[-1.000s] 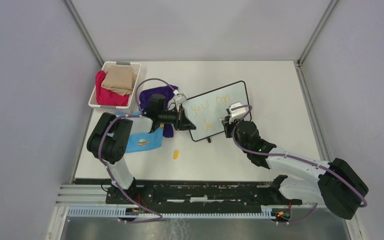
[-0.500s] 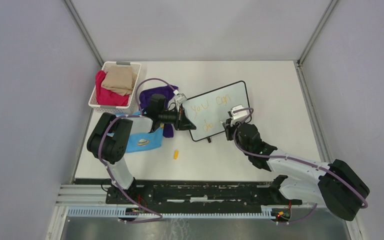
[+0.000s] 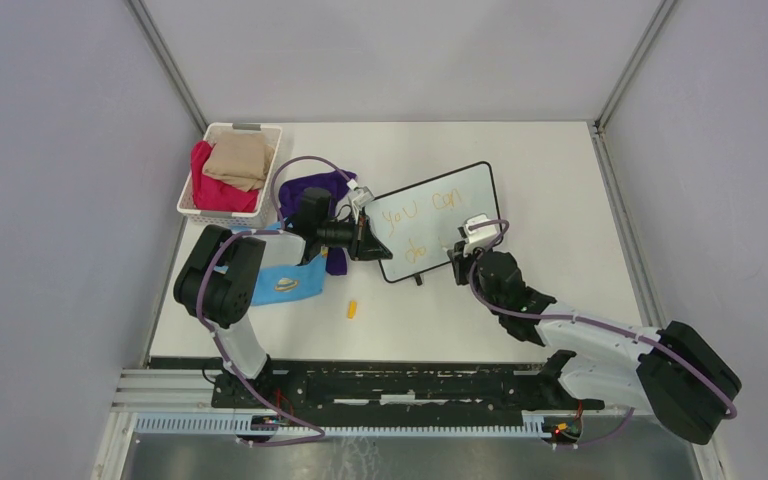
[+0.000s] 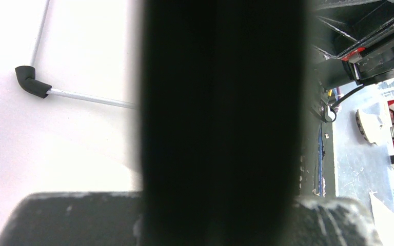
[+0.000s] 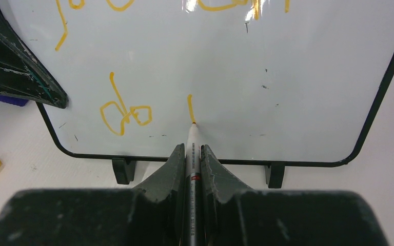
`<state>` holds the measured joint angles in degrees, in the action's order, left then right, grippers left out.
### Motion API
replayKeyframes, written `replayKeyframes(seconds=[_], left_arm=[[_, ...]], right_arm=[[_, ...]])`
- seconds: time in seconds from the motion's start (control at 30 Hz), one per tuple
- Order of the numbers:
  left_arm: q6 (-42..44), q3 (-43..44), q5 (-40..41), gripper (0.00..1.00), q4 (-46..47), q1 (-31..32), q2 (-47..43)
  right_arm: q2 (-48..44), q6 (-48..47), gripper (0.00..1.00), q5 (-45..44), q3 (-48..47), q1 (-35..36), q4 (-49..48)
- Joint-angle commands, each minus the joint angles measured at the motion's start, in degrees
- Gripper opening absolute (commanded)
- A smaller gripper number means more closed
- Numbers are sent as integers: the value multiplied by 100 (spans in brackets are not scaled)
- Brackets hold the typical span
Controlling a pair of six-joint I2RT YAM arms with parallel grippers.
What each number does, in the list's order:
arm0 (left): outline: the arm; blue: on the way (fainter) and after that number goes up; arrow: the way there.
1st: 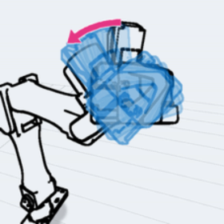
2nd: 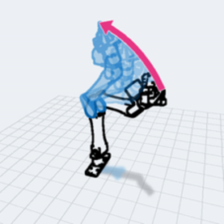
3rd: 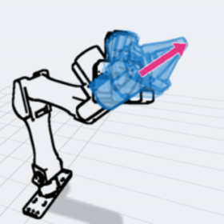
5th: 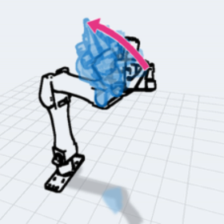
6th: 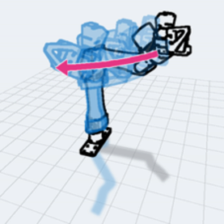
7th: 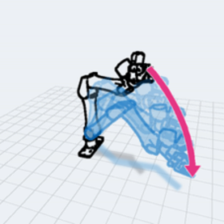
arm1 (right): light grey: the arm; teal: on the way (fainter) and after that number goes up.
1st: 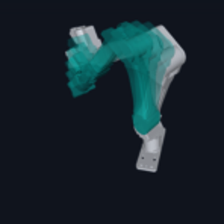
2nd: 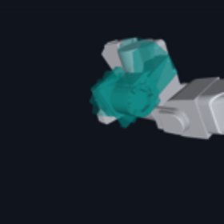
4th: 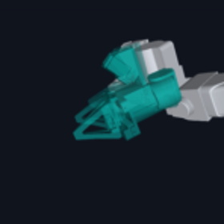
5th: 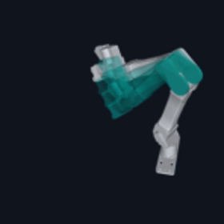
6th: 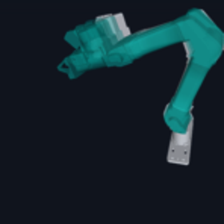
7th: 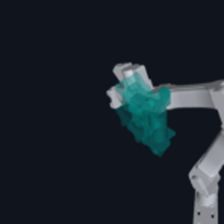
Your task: Write a sentence on the whiteboard
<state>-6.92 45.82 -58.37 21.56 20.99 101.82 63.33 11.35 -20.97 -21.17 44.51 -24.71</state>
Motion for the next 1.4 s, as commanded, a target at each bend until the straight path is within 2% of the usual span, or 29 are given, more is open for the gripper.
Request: replayKeyframes(seconds=[0.0,0.47,0.8,1.37], left_arm=[[292,-60,622,2,-688,129,288],[317,-38,624,2,-743,133,290],[360,-22,645,2,-791,158,292],[400,-8,661,2,-846,169,292]], right_arm=[[-107,67,0,-75,59,-12,-89],[-529,39,0,-299,1,-4,-131],[-293,-113,0,-340,-453,-14,-197],[109,-155,0,-191,-678,-215,-306]])
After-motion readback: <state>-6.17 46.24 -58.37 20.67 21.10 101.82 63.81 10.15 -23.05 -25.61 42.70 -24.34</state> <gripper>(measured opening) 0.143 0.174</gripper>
